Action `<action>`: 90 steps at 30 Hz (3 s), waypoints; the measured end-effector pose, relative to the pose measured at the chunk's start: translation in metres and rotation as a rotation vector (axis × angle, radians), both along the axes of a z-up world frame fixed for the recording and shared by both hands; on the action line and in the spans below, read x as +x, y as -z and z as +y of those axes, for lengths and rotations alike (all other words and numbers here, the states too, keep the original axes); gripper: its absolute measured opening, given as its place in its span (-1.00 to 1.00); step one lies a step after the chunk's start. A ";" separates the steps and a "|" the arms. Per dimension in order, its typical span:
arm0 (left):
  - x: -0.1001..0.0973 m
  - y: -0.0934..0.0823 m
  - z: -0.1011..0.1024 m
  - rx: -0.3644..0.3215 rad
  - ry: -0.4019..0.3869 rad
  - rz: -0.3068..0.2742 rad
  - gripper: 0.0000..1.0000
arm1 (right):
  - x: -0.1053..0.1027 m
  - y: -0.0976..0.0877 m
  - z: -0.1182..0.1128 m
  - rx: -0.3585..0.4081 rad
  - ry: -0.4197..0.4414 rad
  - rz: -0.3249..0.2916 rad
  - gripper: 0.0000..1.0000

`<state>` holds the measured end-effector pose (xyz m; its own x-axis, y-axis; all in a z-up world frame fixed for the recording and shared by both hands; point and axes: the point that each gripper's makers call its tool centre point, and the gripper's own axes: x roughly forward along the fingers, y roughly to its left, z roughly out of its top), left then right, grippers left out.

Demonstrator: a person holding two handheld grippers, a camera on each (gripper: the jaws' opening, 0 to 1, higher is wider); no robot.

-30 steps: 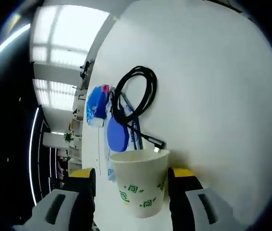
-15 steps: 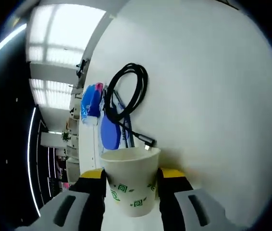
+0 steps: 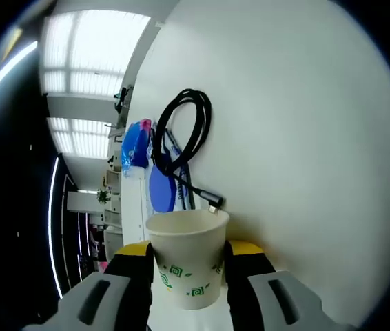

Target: Arrange the tabletop items into an orderly group along one side of the table until the central work area is clear of visible clutter.

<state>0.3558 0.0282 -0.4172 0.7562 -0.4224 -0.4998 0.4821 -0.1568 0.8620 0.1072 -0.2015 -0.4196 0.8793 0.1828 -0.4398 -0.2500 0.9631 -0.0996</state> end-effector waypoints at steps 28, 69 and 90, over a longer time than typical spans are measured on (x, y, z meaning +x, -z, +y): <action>-0.002 -0.055 0.007 -0.385 -0.018 -0.130 -0.22 | 0.004 0.001 0.004 0.002 -0.011 0.008 -0.12; 0.012 -0.092 0.072 -1.222 -0.218 0.021 -0.21 | 0.003 0.005 0.011 0.009 -0.037 0.017 -0.14; 0.041 -0.068 0.098 -1.361 -0.443 0.074 -0.21 | 0.006 0.007 0.011 0.007 -0.045 0.027 -0.15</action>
<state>0.3964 0.1261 -0.3488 0.9401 -0.3369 0.0517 0.3222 0.9279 0.1874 0.1135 -0.1902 -0.4264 0.8577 0.2254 -0.4621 -0.2961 0.9513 -0.0855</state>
